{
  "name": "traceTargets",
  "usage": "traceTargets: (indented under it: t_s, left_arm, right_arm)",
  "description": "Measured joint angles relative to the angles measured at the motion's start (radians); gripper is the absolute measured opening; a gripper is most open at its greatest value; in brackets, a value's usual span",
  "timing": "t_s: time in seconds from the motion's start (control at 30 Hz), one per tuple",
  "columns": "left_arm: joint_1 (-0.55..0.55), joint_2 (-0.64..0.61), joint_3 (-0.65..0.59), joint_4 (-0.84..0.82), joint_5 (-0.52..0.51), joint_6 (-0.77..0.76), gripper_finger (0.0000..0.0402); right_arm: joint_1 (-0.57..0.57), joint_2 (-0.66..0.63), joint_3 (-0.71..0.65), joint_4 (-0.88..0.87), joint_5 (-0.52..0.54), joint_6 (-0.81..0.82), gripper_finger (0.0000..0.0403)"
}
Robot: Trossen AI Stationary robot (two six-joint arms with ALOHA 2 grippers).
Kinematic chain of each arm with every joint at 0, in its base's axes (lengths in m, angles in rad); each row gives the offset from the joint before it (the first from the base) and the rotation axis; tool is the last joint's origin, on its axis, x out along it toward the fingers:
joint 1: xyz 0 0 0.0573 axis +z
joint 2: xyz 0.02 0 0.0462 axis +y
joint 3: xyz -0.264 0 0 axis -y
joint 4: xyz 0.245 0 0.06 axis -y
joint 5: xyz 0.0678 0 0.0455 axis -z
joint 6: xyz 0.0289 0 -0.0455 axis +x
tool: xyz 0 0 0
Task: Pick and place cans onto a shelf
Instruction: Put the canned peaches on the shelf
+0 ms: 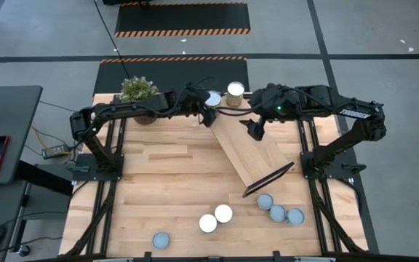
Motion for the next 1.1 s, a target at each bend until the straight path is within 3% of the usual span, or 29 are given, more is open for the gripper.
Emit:
traceTargets:
  t_s: [0.7,1.1]
  left_arm:
    - [-0.001,0.000,0.000,0.007,0.000,-0.005,0.0318]
    - [-0.001,0.000,0.000,0.008,0.000,-0.006,0.0318]
  right_arm:
    - [0.000,0.000,0.000,0.449,0.002,0.000,0.0373]
    - [0.000,0.000,0.000,0.616,0.003,0.000,0.0373]
